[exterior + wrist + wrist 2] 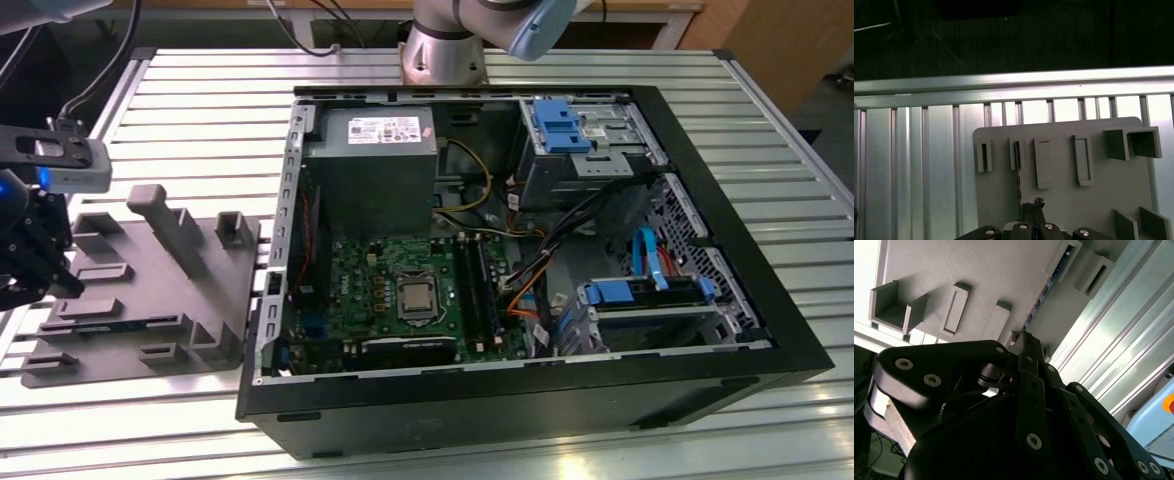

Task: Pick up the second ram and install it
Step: 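Pick up the second ram and move it above second insertion slot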

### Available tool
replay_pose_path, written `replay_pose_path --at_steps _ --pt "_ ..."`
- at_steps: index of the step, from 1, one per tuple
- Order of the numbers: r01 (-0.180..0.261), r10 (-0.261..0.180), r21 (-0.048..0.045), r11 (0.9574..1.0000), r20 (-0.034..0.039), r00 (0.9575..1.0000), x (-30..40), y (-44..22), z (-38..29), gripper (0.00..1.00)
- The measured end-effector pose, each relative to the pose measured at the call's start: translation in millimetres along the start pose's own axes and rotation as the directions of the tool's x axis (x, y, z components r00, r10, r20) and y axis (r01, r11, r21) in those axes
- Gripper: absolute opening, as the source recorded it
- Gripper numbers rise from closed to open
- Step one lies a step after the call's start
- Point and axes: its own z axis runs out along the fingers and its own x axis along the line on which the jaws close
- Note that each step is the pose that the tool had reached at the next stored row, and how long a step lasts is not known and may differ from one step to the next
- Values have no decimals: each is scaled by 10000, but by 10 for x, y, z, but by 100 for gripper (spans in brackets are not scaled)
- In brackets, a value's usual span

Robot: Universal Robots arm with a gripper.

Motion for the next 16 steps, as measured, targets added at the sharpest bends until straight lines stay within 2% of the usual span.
replay_pose_path --at_steps 16 --pt "0 0 0 10000 0 10000 7 -3 49 11"
